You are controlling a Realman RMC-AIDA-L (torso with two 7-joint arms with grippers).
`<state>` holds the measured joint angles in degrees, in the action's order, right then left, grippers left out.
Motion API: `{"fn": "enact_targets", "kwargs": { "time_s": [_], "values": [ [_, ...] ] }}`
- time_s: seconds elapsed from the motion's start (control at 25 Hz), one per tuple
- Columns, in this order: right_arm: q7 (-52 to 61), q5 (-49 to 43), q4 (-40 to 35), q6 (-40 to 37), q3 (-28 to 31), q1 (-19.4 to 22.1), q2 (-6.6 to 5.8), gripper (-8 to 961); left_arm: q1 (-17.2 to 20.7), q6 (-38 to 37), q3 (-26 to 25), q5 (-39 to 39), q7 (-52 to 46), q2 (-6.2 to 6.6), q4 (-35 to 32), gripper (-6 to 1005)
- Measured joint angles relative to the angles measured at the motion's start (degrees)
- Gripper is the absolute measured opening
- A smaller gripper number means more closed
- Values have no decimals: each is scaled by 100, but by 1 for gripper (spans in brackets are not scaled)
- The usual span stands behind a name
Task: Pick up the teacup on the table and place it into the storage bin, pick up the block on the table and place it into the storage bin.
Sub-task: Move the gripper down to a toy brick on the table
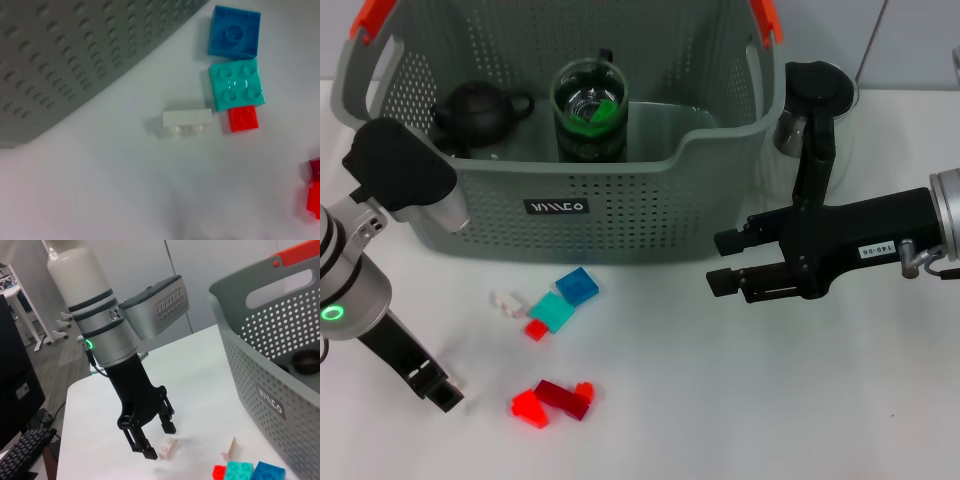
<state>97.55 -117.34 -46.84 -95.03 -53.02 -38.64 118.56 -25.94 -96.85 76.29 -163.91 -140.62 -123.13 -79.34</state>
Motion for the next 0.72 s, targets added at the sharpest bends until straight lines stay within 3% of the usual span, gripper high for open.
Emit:
{"fn": "enact_targets", "kwargs": {
  "time_s": [0.72],
  "values": [
    [0, 0, 0, 0, -30, -3, 0, 610, -111, 211, 18, 0, -28, 32, 340, 672]
  ]
}}
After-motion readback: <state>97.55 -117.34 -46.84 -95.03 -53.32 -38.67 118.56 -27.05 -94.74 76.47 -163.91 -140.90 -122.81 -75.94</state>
